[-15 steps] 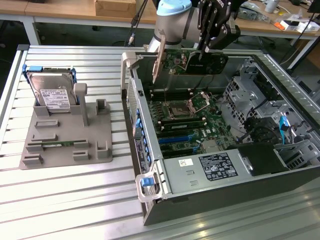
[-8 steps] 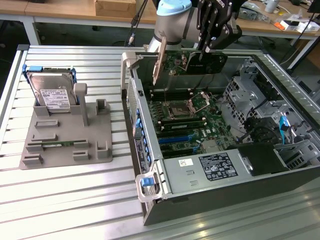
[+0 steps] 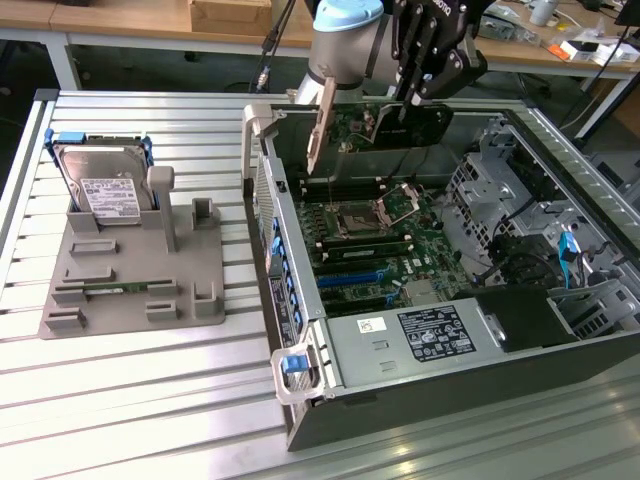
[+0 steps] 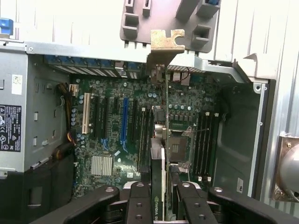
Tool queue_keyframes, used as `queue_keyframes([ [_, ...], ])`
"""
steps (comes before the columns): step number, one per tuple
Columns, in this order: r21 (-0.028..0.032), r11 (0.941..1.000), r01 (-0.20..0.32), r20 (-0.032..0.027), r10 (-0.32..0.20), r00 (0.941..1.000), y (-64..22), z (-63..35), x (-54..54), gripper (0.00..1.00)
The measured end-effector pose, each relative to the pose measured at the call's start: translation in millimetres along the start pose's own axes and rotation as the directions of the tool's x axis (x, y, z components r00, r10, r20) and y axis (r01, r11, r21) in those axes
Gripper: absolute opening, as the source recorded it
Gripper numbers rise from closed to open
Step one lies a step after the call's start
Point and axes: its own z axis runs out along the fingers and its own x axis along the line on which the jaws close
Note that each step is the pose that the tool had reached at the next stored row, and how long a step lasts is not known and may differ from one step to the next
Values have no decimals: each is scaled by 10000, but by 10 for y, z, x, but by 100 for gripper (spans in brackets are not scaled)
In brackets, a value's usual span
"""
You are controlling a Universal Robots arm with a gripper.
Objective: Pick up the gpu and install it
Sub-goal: 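Insert the gpu into the slot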
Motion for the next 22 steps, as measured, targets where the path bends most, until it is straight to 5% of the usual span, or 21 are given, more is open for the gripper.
queue_keyframes([
  [5,-14,9986,523,0,-523,9986,0,0,0,26],
  [13,-14,9986,524,0,-524,9986,-6,10,1,26],
  [22,0,9999,-138,-20,138,9999,-110,129,31,26],
])
